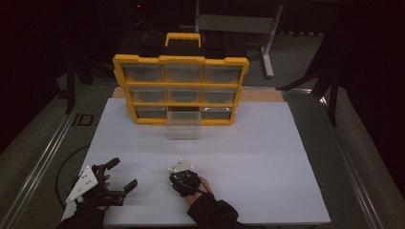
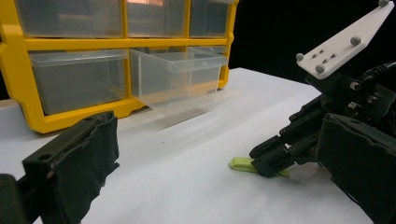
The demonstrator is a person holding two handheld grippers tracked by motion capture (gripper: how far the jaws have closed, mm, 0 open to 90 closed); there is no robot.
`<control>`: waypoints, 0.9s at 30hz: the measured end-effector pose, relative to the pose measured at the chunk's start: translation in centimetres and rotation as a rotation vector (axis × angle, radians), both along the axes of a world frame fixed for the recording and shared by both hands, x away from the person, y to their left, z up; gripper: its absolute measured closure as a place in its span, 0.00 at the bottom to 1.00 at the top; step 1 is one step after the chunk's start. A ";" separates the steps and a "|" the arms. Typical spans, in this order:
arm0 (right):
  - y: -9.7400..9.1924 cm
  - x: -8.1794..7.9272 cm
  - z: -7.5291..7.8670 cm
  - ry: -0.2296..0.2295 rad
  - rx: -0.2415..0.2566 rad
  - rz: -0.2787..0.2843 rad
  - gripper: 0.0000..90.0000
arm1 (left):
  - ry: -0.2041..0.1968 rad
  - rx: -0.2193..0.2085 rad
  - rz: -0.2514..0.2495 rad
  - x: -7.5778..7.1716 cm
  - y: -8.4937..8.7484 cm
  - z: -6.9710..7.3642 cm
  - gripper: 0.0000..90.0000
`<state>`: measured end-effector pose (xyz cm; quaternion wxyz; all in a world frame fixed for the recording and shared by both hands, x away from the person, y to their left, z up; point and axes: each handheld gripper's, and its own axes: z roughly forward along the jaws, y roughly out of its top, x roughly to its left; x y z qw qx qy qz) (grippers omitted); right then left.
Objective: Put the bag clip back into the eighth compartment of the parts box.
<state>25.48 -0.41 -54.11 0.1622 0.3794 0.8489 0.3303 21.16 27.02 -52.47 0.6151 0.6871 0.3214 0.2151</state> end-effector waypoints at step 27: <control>-4.5 1.5 2.5 0.015 -0.023 0.270 0.87 | 0.004 0.004 0.003 0.0 -0.1 -0.1 0.00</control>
